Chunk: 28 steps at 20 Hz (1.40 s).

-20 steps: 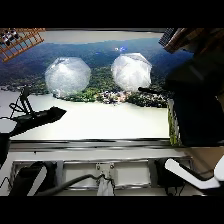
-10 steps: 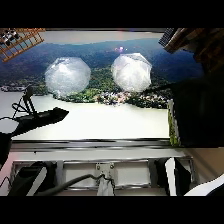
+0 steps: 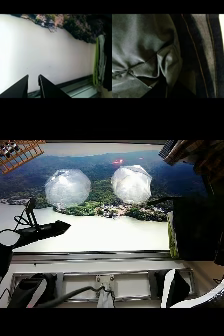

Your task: Fold the clothes and pants, and hang the long-sleeved shirts on hangers.

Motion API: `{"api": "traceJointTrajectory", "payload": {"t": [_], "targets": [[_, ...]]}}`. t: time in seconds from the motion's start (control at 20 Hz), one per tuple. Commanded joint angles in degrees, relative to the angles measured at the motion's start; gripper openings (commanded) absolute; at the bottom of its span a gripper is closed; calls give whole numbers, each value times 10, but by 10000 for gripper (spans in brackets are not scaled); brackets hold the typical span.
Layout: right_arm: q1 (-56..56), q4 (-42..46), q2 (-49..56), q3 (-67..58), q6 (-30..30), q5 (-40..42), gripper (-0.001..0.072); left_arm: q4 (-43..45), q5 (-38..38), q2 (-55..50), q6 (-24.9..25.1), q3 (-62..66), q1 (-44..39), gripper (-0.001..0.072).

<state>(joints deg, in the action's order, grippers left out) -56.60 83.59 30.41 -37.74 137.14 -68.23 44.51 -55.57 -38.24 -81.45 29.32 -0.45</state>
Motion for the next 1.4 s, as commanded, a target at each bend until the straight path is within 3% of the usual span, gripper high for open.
{"api": "traceJointTrajectory", "payload": {"t": [0.0,0.1,0.2,0.45,0.75,0.85,0.95,1.1,1.15,1.25,1.35], "targets": [[-3,-37,-4,3,3,-15,105,0,-1,0,0,0,0,147],[-2,-50,-4,-5,-21,-54,375,0,-12,0,16,0,0,148],[-2,-92,-4,-19,-34,-71,591,0,-27,0,40,2,0,148],[-1,-172,-3,-174,-65,50,571,0,-30,-5,65,66,-3,149],[32,-402,40,-268,-97,99,569,0,-47,-66,91,234,-4,156],[109,-424,63,-283,-163,121,543,0,-47,-95,110,285,-12,156],[224,-429,103,-288,-292,117,500,1,-51,-132,131,337,-27,156],[416,-398,185,-288,-592,54,502,106,-103,-190,143,427,-82,156],[472,-362,209,-288,-629,36,503,163,-114,-203,130,451,-107,156],[570,-259,251,-288,-645,31,505,237,-104,-210,123,463,-141,156],[638,-184,281,-287,-644,28,505,251,-116,-210,122,463,-148,155]]}}
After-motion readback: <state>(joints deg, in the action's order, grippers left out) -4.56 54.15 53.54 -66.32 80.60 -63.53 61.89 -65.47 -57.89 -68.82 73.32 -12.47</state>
